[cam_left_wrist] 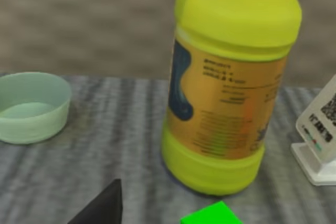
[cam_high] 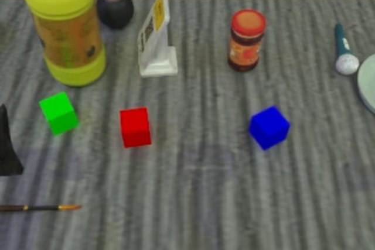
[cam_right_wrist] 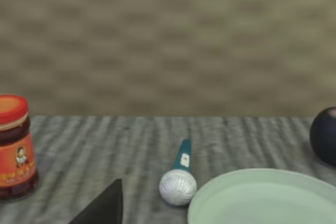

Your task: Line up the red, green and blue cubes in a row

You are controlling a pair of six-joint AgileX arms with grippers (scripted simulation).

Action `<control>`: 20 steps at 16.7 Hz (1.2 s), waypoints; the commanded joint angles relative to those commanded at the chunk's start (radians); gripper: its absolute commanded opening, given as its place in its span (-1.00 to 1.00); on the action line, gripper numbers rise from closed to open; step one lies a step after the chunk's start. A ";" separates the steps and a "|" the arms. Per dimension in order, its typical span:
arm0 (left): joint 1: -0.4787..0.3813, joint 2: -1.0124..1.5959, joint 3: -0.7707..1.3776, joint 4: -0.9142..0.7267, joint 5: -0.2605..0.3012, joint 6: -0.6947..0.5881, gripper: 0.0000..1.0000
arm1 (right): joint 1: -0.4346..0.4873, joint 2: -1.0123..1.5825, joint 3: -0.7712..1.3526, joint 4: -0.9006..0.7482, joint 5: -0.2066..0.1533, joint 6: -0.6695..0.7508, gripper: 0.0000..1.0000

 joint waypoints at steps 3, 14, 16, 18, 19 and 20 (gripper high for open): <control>-0.053 0.250 0.207 -0.133 0.002 -0.068 1.00 | 0.000 0.000 0.000 0.000 0.000 0.000 1.00; -0.274 1.405 1.068 -0.727 0.001 -0.365 1.00 | 0.000 0.000 0.000 0.000 0.000 0.000 1.00; -0.307 1.569 1.203 -0.814 0.001 -0.411 1.00 | 0.000 0.000 0.000 0.000 0.000 0.000 1.00; -0.336 1.714 1.321 -0.887 0.002 -0.450 1.00 | 0.000 0.000 0.000 0.000 0.000 0.000 1.00; -0.348 1.775 1.372 -0.918 0.002 -0.467 1.00 | 0.000 0.000 0.000 0.000 0.000 0.000 1.00; -0.359 1.827 1.417 -0.944 0.002 -0.482 1.00 | 0.000 0.000 0.000 0.000 0.000 0.000 1.00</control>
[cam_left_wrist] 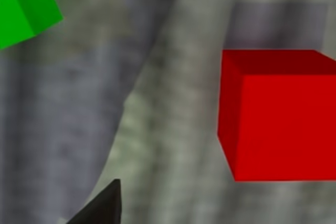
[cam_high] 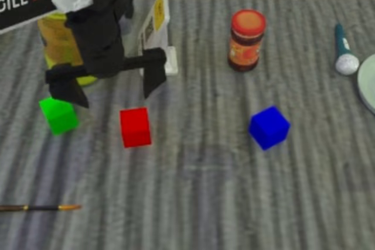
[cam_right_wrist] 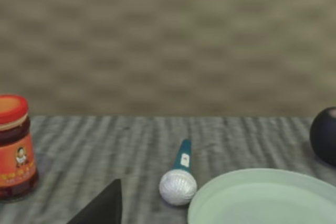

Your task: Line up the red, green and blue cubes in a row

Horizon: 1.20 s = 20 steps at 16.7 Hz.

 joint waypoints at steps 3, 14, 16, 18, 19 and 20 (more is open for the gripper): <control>-0.021 0.100 0.093 -0.052 0.000 -0.030 1.00 | 0.000 0.000 0.000 0.000 0.000 0.000 1.00; -0.023 0.165 0.042 0.051 0.001 -0.033 1.00 | 0.000 0.000 0.000 0.000 0.000 0.000 1.00; -0.023 0.198 -0.006 0.137 0.001 -0.033 1.00 | 0.000 0.000 0.000 0.000 0.000 0.000 1.00; -0.024 0.227 -0.046 0.206 0.002 -0.033 1.00 | 0.000 0.000 0.000 0.000 0.000 0.000 1.00; -0.024 0.237 -0.059 0.226 0.002 -0.033 1.00 | 0.000 0.000 0.000 0.000 0.000 0.000 1.00; -0.025 0.242 -0.065 0.234 0.002 -0.033 1.00 | 0.000 0.000 0.000 0.000 0.000 0.000 1.00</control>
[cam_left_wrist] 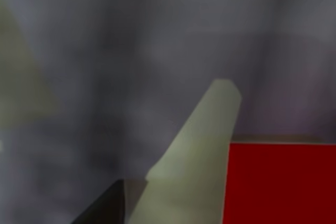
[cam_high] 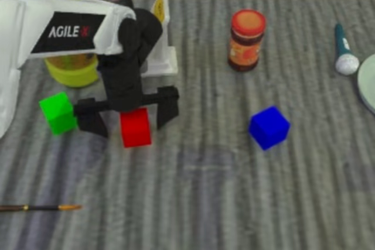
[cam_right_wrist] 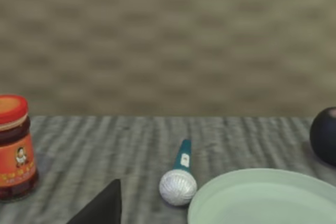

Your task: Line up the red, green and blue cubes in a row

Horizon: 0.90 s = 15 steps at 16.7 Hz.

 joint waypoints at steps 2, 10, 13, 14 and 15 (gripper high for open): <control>0.000 0.000 0.000 0.001 0.000 0.000 1.00 | 0.000 0.000 0.000 0.000 0.000 0.000 1.00; 0.000 0.000 0.000 0.001 0.000 0.000 -0.06 | 0.000 0.000 0.000 0.000 0.000 0.000 1.00; 0.000 0.000 0.000 0.001 0.000 0.000 -0.51 | 0.000 0.000 0.000 0.000 0.000 0.000 1.00; 0.000 0.000 0.000 0.001 0.000 0.000 -0.66 | 0.000 0.000 0.000 0.000 0.000 0.000 1.00; 0.000 0.000 0.000 0.001 0.000 0.000 -0.81 | 0.000 0.000 0.000 0.000 0.000 0.000 1.00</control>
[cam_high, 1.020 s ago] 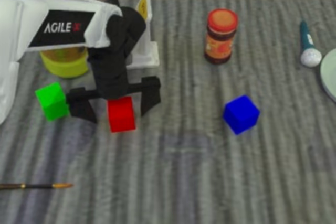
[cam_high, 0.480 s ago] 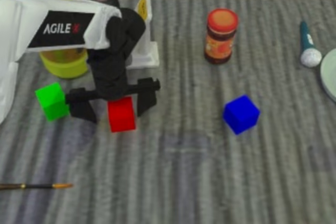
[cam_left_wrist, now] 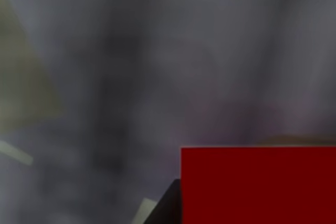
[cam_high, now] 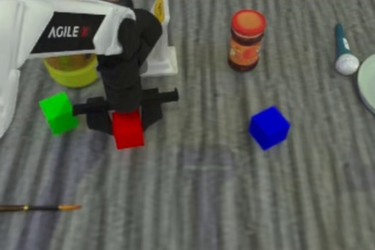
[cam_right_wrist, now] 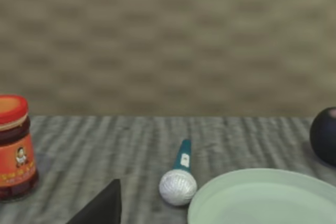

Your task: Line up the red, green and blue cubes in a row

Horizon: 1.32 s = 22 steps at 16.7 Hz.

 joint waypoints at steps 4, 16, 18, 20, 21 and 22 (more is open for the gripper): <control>0.000 0.000 0.000 0.000 0.000 0.000 -1.00 | 0.000 0.000 0.000 0.000 0.000 0.000 1.00; 0.014 -0.083 0.098 -0.176 -0.013 0.007 -1.00 | 0.000 0.000 0.000 0.000 0.000 0.000 1.00; 0.020 -0.109 0.133 -0.233 -0.012 0.006 -1.00 | 0.000 0.000 0.000 0.000 0.000 0.000 1.00; 0.022 -0.121 0.144 -0.248 -0.012 0.007 -1.00 | 0.000 0.000 0.000 0.000 0.000 0.000 1.00; 0.022 -0.121 0.144 -0.248 -0.012 0.007 -1.00 | 0.000 0.000 0.000 0.000 0.000 0.000 1.00; 0.022 -0.121 0.144 -0.248 -0.012 0.007 -1.00 | 0.000 0.000 0.000 0.000 0.000 0.000 1.00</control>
